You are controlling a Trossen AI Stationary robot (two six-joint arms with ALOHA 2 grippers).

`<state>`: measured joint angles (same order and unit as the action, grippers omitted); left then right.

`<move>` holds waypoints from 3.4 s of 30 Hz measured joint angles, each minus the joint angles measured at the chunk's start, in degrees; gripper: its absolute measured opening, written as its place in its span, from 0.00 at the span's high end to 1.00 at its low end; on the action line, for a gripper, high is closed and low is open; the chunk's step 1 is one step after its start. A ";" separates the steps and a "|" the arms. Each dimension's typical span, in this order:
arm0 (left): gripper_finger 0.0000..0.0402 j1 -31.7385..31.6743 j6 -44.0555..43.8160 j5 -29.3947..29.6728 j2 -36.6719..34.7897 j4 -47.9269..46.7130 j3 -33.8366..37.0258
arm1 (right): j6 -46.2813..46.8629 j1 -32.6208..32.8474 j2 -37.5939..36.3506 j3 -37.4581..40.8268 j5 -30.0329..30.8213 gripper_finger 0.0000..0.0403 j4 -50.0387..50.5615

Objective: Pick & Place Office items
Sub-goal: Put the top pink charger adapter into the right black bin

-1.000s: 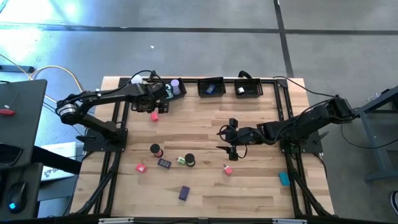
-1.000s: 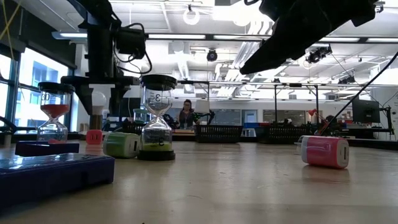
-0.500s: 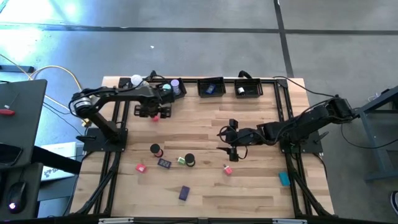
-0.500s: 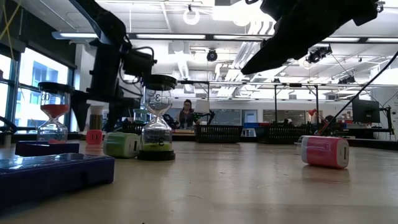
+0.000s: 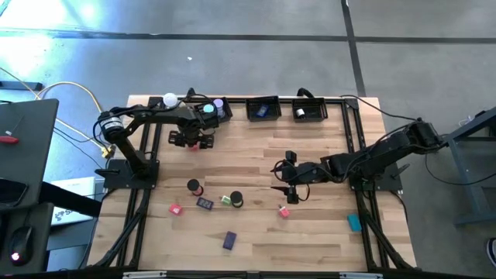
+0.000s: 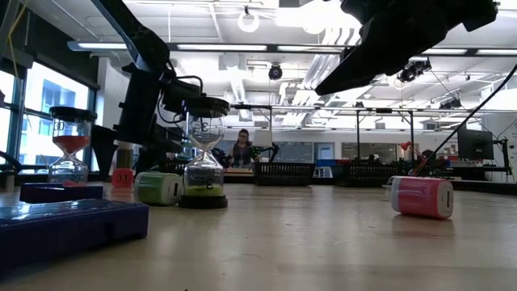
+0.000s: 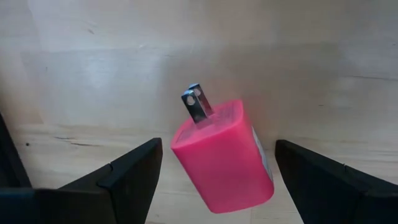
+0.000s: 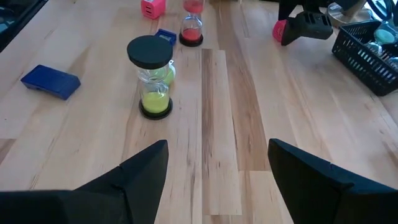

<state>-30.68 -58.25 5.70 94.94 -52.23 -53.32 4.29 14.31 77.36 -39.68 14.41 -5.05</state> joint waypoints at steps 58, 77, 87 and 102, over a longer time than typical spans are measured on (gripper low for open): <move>0.63 20.24 20.16 11.24 -22.62 6.54 0.04 | 0.54 -0.04 0.00 0.00 0.24 0.34 -2.71; 0.63 43.15 65.01 12.01 -31.78 55.50 0.31 | -6.78 -0.92 0.00 -0.02 -5.82 0.34 -29.39; 0.63 43.56 69.54 7.36 -18.78 72.55 0.35 | -18.07 -0.37 0.00 -0.02 -3.60 0.34 -37.45; 0.63 41.18 69.45 3.37 -17.94 86.42 0.31 | -14.79 -0.79 0.00 -0.02 0.41 0.34 -39.48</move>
<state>10.50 11.20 9.06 77.00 34.19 -53.01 -10.50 13.51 77.36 -39.70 14.83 -44.53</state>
